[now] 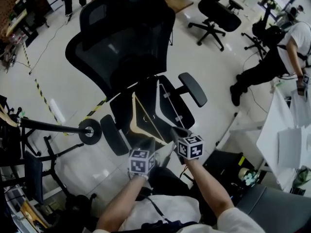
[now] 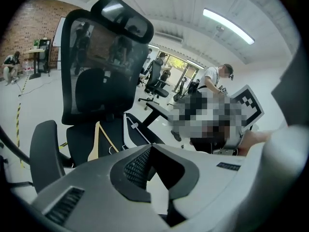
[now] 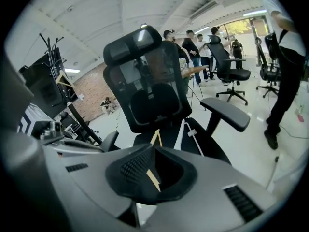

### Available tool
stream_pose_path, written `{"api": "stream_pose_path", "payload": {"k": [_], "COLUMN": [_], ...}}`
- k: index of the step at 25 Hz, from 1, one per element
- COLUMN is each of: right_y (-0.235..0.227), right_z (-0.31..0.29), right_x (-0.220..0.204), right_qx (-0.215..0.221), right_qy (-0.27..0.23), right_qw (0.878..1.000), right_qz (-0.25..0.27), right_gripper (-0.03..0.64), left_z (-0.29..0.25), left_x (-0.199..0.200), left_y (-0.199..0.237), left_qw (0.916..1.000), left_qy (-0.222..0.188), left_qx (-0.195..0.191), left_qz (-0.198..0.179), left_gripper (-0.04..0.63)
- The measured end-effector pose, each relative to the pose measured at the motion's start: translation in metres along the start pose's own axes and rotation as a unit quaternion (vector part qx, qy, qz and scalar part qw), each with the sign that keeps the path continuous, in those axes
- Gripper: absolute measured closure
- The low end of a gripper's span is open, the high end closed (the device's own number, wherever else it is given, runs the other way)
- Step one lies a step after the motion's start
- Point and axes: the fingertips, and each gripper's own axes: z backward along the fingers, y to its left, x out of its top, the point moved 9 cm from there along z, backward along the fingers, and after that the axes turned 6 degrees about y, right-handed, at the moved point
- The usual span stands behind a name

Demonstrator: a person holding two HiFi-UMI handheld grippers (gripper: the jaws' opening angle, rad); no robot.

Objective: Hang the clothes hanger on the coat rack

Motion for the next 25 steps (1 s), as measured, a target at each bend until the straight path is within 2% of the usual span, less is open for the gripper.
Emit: {"api": "stream_pose_path", "payload": {"k": [8, 14, 19, 25], "right_y": [-0.044, -0.063, -0.080, -0.091], "right_z": [-0.059, -0.105, -0.140, -0.191], "right_x": [-0.002, -0.008, -0.014, -0.028], "right_qx": [-0.022, -0.022, -0.023, -0.025], "right_qy": [0.047, 0.100, 0.130, 0.164], "right_qw": [0.998, 0.992, 0.986, 0.979], "right_qz": [0.038, 0.077, 0.097, 0.121], "right_gripper": [0.457, 0.411, 0.393, 0.357], "left_z": [-0.052, -0.088, -0.116, -0.134], "left_x": [-0.007, -0.013, -0.017, -0.028], "left_y": [0.011, 0.034, 0.051, 0.063], "left_qw": [0.9993, 0.9972, 0.9952, 0.9924], "left_qy": [0.019, 0.027, 0.042, 0.049], "left_qx": [0.011, 0.022, 0.041, 0.046], "left_qz": [0.029, 0.066, 0.079, 0.102], "left_gripper": [0.607, 0.607, 0.607, 0.607]}}
